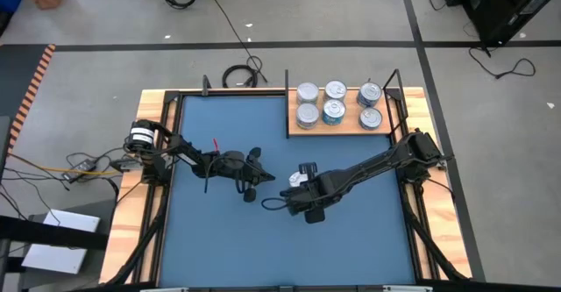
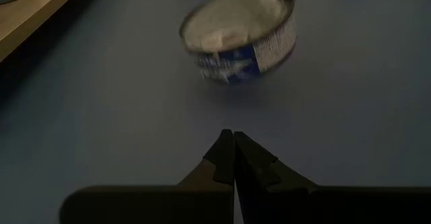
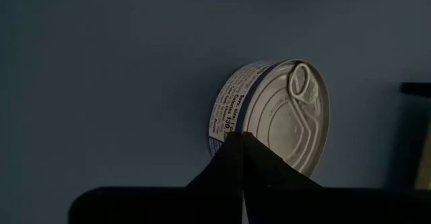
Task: Stack canned seafood by type on shelf
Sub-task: Stack the blue tuna can on to the blue tuna can on the shelf
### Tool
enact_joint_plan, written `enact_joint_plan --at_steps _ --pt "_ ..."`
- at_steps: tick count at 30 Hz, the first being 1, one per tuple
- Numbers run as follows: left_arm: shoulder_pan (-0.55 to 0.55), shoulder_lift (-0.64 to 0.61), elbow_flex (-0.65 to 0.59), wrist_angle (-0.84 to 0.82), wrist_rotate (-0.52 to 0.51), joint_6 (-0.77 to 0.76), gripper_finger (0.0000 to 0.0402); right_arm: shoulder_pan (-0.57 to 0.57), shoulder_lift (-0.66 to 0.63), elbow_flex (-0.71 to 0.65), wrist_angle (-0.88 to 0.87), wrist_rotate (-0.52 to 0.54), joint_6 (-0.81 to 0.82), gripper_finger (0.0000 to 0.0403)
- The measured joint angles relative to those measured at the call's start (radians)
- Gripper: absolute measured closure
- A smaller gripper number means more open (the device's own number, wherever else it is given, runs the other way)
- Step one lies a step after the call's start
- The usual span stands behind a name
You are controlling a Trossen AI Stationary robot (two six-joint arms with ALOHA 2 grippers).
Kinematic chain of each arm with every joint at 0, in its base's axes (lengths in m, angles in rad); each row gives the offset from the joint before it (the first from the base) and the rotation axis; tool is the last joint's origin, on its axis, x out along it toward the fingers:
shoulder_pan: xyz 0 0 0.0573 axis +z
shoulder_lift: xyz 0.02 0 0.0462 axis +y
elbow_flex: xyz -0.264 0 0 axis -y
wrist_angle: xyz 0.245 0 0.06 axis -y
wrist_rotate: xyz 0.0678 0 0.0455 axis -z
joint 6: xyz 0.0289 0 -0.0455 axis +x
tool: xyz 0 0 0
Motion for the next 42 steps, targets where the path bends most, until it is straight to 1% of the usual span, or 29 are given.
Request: enact_joint_plan --at_steps 4,8,10,16,23,28,32,35,42 --pt "0.000 0.000 0.000 0.000 0.000 0.000 0.0397 0.000 -0.003 0.073 -0.055 -0.006 0.061 0.0402" --pt "0.000 0.000 0.000 0.000 0.002 0.000 0.0397 -0.014 -0.003 0.139 -0.087 -0.046 0.135 0.0402" --pt "0.000 0.000 0.000 -0.001 0.004 0.000 0.0397 -0.020 -0.003 0.173 -0.134 -0.041 0.159 0.0402" --pt "0.000 0.000 0.000 -0.001 0.007 0.000 0.0397 -0.046 -0.004 0.244 -0.370 0.069 0.217 0.0402" --pt "-0.012 0.000 0.000 0.000 0.008 0.001 0.0397 -0.098 -0.033 0.248 -0.602 0.154 0.320 0.0403" --pt "-0.012 0.000 0.000 -0.004 0.007 0.001 0.0397 -0.147 -0.117 0.216 -0.602 0.176 0.345 0.0403" --pt "-0.012 0.000 0.000 -0.004 0.007 0.001 0.0397 -0.184 -0.200 0.164 -0.602 0.199 0.368 0.0403" --pt "-0.012 0.000 0.000 0.000 0.008 0.001 0.0397 -0.218 -0.271 0.105 -0.605 0.206 0.388 0.0403" --pt "-0.012 0.000 0.000 0.001 0.007 0.001 0.0397 -0.308 -0.424 -0.083 -0.606 0.236 0.404 0.0403"
